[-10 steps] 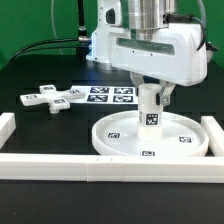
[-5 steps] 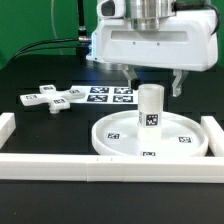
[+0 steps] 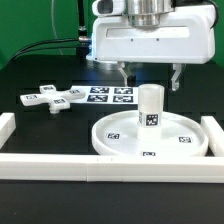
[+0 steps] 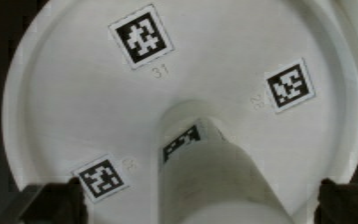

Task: Assemble round table

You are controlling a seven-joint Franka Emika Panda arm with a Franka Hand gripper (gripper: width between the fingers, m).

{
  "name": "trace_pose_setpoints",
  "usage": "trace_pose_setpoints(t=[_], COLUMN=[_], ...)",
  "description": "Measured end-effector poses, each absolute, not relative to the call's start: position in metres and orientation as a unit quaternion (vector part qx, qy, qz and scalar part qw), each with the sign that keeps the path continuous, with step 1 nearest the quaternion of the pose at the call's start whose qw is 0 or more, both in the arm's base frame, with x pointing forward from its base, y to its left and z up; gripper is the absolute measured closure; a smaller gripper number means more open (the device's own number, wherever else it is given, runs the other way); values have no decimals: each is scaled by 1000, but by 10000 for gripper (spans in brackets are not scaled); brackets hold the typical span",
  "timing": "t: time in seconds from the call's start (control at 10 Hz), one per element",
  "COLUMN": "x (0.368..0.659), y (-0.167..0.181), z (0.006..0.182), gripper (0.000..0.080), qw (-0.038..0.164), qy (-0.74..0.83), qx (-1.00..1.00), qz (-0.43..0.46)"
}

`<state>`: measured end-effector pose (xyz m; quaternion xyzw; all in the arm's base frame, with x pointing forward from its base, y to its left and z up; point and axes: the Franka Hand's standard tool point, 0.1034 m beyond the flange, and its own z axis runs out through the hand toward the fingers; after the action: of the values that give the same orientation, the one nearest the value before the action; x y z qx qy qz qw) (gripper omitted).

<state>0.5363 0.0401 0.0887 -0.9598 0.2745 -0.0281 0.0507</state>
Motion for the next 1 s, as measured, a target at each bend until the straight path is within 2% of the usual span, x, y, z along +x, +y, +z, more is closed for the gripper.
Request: trace_pose_setpoints(t=[0.2, 0.3, 0.4, 0.8, 1.0], x=[522, 520, 521, 520, 513], y=[34, 17, 4, 5, -47], z=[94, 98, 99, 99, 105], gripper=[150, 150, 150, 150, 150], qw=[44, 45, 48, 49, 50], qy=[157, 91, 66, 54, 12], qx=[-986, -994, -997, -997, -998], qz=[-28, -26, -13, -19, -23])
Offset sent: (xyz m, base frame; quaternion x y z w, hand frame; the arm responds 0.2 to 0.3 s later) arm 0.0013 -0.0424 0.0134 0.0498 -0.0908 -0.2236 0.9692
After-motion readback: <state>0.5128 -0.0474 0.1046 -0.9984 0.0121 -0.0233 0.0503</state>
